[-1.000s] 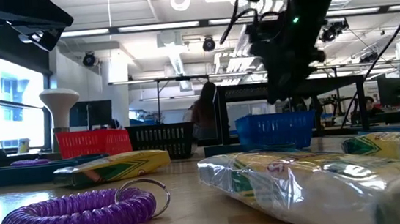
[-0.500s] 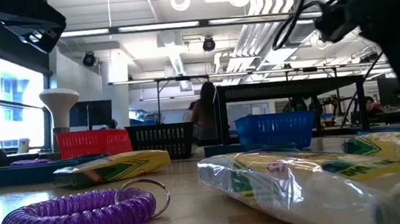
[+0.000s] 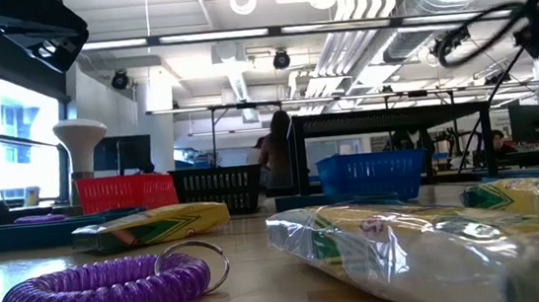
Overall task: Pick & Place Office Desk Supplies
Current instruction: Put the right purple wrist coil keychain into the orange bin
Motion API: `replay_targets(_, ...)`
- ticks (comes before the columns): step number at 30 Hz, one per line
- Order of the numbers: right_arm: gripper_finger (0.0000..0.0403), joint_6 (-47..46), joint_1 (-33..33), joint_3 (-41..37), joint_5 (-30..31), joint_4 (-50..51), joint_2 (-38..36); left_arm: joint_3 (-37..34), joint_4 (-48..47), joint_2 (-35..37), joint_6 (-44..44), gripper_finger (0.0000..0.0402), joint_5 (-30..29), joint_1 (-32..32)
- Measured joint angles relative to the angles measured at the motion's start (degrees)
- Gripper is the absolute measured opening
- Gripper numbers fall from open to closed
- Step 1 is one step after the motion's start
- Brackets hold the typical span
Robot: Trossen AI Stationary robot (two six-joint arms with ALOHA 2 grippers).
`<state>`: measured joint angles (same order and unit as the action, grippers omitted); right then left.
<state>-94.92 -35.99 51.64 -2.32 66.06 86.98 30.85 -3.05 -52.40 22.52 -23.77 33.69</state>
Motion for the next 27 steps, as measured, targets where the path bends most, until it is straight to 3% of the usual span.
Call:
replay_targets(12, 0.0160, 2.44, 0.15, -8.35, 6.77, -10.31, 0.00, 0.00, 0.04, 0.00, -3.76, 0.0000, -0.41, -0.02)
replay_targets(27, 0.0160, 1.78, 0.26, -15.43, 9.83, -20.93, -0.61, 0.00, 0.09, 0.00, -6.28, 0.0000, -0.48, -0.02)
